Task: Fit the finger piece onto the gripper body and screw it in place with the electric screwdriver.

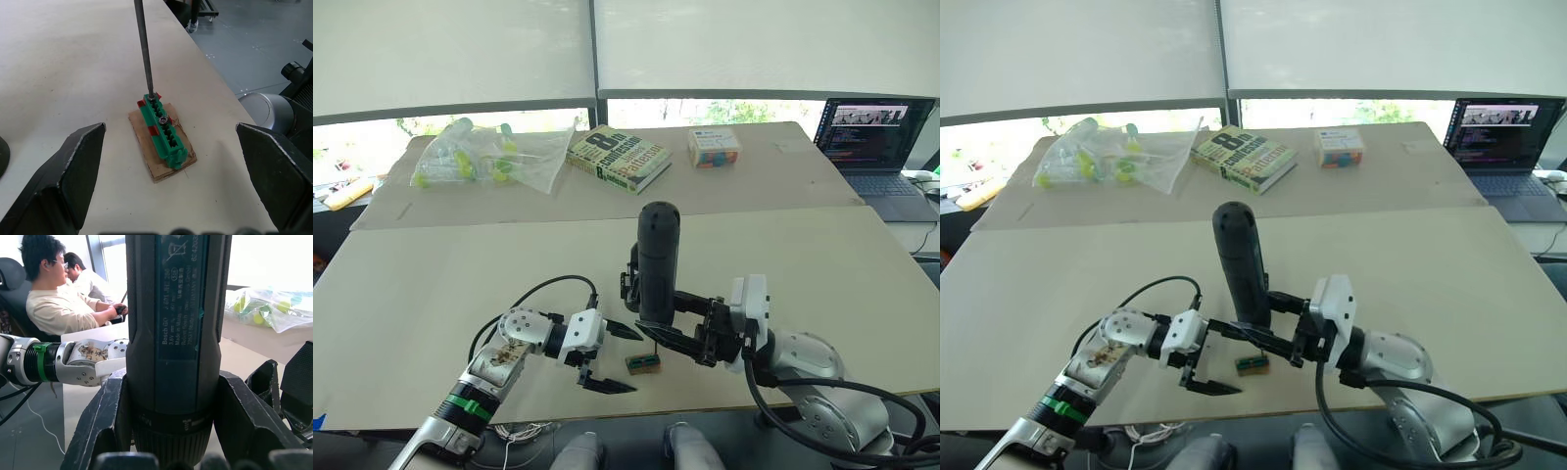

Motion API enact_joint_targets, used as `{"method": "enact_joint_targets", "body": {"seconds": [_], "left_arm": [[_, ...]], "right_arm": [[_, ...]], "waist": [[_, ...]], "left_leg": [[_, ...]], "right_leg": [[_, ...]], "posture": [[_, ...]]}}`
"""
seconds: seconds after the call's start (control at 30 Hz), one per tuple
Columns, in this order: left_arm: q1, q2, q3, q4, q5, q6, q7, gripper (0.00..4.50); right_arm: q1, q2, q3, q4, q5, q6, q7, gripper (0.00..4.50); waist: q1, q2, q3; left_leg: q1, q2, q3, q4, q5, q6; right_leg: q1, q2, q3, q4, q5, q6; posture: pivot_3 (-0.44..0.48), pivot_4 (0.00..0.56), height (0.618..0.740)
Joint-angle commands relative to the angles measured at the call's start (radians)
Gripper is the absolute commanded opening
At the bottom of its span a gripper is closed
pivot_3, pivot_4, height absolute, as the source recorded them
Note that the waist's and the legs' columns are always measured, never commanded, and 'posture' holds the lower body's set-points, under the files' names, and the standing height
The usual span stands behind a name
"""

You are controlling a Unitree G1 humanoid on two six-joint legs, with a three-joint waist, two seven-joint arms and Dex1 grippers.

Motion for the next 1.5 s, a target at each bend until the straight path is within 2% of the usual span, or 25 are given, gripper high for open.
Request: {"method": "enact_joint_targets", "body": {"seconds": [0.03,0.4,0.67,0.93,1.17,1.27,1.37,1.5], "left_arm": [[-0.011,-0.001,0.006,-0.002,-0.001,-0.018,0.001,4.50],[0.010,0.031,0.036,-0.034,-0.024,0.001,0.008,4.50],[0.054,0.074,0.080,-0.120,-0.072,0.071,0.031,4.50],[0.039,0.141,0.159,-0.182,-0.187,0.281,0.026,4.50],[-0.055,0.160,0.185,-0.072,-0.173,0.287,-0.005,4.50],[-0.106,0.152,0.185,0.004,-0.151,0.247,-0.020,4.50],[-0.158,0.131,0.184,0.084,-0.130,0.200,-0.020,4.50],[-0.218,0.097,0.174,0.189,-0.091,0.135,-0.022,4.50]], "right_arm": [[-0.003,-0.002,-0.022,-0.035,0.005,-0.042,0.010,1.91],[-0.047,-0.009,-0.049,-0.102,0.075,0.015,-0.032,1.91],[-0.142,-0.057,-0.111,-0.130,0.208,0.106,-0.060,1.91],[-0.365,-0.140,-0.187,-0.063,0.460,0.262,-0.087,1.91],[-0.656,-0.176,-0.198,0.138,0.687,0.436,-0.125,1.91],[-0.803,-0.153,-0.182,0.263,0.703,0.487,-0.137,1.91],[-0.912,-0.112,-0.152,0.363,0.644,0.498,-0.128,1.91],[-0.964,-0.064,-0.095,0.419,0.506,0.454,-0.080,1.91]], "waist": [[0.000,0.000,0.000],[-0.001,0.000,0.000],[-0.001,0.000,0.000],[-0.002,0.000,0.000],[-0.001,0.000,0.000],[-0.002,-0.001,0.000],[-0.002,-0.001,0.000],[-0.002,-0.001,0.000]], "left_leg": [[0.000,0.000,0.000,0.000,0.000,0.000],[0.000,0.000,0.000,0.000,0.000,0.000],[0.000,0.000,-0.002,0.000,0.000,0.000],[0.000,0.000,-0.002,0.000,0.000,0.000],[-0.001,0.001,0.000,0.000,0.000,0.000],[-0.001,0.000,0.000,0.000,0.000,0.000],[-0.002,0.000,0.000,0.000,0.000,0.000],[-0.003,0.000,0.000,-0.001,0.000,0.000]], "right_leg": [[0.000,0.000,0.000,0.000,0.000,0.000],[0.000,0.000,0.000,0.000,0.000,0.000],[0.000,0.000,0.000,0.000,0.000,0.000],[0.000,0.000,0.000,0.000,0.000,0.000],[0.000,0.000,-0.001,-0.001,0.000,0.000],[-0.001,0.000,-0.001,-0.001,0.000,-0.001],[-0.003,0.000,-0.001,0.000,0.000,-0.001],[-0.004,0.000,-0.001,0.000,0.001,-0.001]], "posture": [[0.000,0.150,0.740],[0.000,0.150,0.740],[0.000,0.150,0.740],[0.000,0.150,0.740],[0.000,0.150,0.740],[0.000,0.150,0.740],[0.000,0.150,0.740],[0.000,0.150,0.740]]}}
